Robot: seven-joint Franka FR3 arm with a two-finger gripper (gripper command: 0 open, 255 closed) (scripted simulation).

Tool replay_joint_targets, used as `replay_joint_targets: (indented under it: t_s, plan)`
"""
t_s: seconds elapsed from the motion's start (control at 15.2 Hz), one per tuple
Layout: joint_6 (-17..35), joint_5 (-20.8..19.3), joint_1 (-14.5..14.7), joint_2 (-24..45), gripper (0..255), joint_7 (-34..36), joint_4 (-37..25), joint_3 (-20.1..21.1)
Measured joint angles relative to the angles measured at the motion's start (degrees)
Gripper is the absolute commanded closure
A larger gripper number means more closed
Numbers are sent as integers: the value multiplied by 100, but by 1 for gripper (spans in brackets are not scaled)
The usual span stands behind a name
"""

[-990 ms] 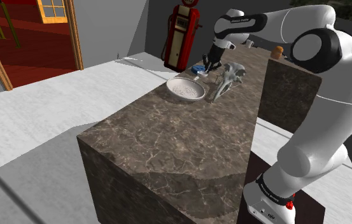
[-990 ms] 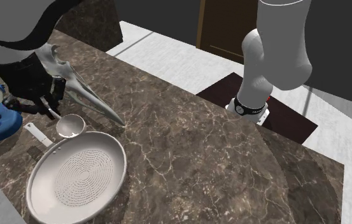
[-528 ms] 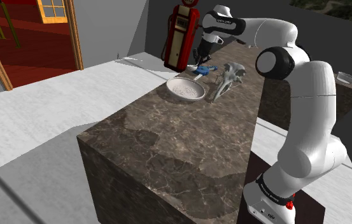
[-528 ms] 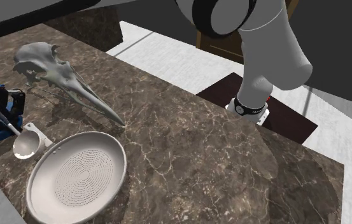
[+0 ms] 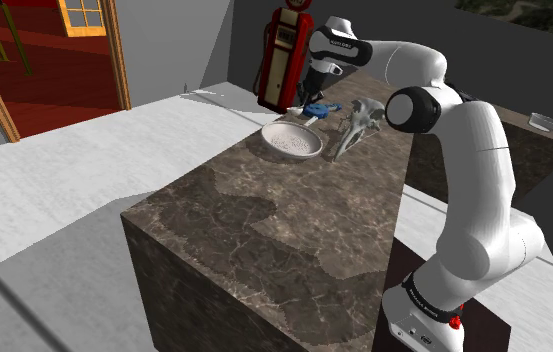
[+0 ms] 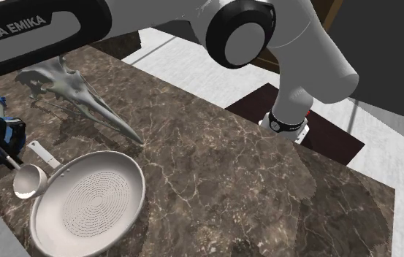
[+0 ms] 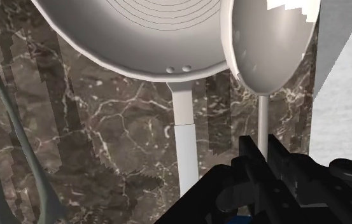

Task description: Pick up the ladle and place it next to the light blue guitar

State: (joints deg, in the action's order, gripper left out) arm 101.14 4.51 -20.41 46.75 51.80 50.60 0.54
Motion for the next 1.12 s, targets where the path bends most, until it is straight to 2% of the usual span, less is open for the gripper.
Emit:
replay_joint_targets:
  t_s: [0.79, 1.12]
  plan:
    - [926, 26, 8, -21, 255, -73, 890, 8]
    - [1040, 30, 6, -24, 255, -83, 987, 6]
